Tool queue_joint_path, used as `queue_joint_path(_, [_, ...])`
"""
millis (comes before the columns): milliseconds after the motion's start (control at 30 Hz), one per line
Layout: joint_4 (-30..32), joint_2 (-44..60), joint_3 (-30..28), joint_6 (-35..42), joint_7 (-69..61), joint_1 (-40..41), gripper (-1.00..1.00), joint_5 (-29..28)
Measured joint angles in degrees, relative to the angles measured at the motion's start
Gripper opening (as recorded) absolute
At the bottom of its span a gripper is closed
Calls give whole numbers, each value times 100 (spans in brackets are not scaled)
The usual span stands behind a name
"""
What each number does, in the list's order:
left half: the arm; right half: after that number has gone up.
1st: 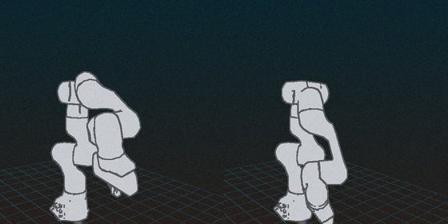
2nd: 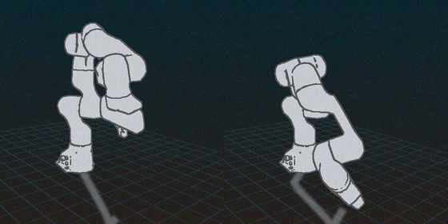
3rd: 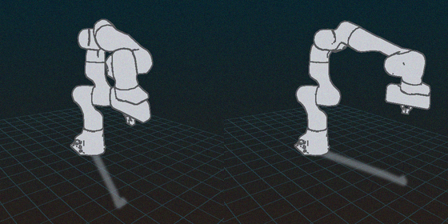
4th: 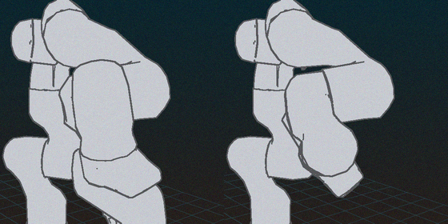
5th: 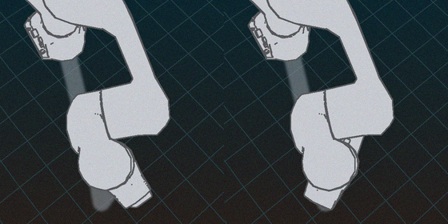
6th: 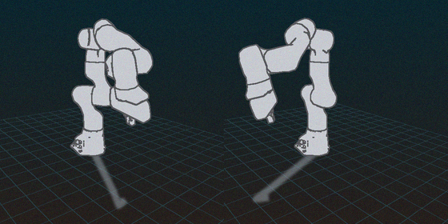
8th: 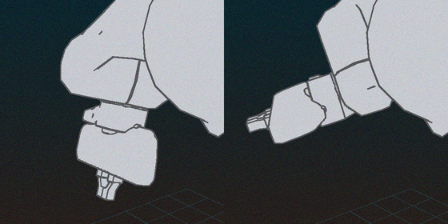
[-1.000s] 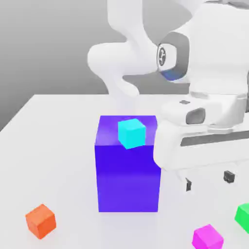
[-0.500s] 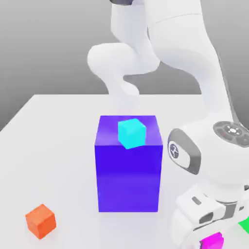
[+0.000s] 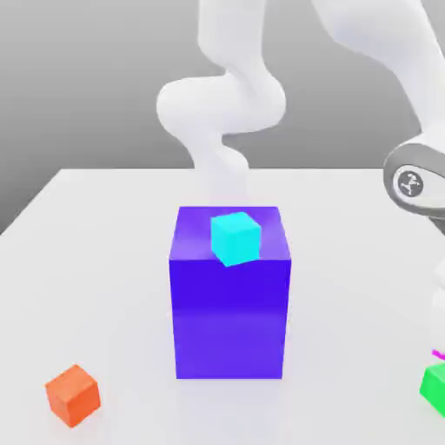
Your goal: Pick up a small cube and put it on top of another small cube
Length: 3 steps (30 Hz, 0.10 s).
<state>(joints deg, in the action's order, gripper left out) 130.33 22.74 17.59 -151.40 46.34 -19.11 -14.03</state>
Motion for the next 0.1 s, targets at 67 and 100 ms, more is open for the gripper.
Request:
queue_joint_path(67, [0, 0, 0, 0, 0, 0, 100, 0])
queue_joint_path(100, [0, 0, 0, 0, 0, 0, 100, 0])
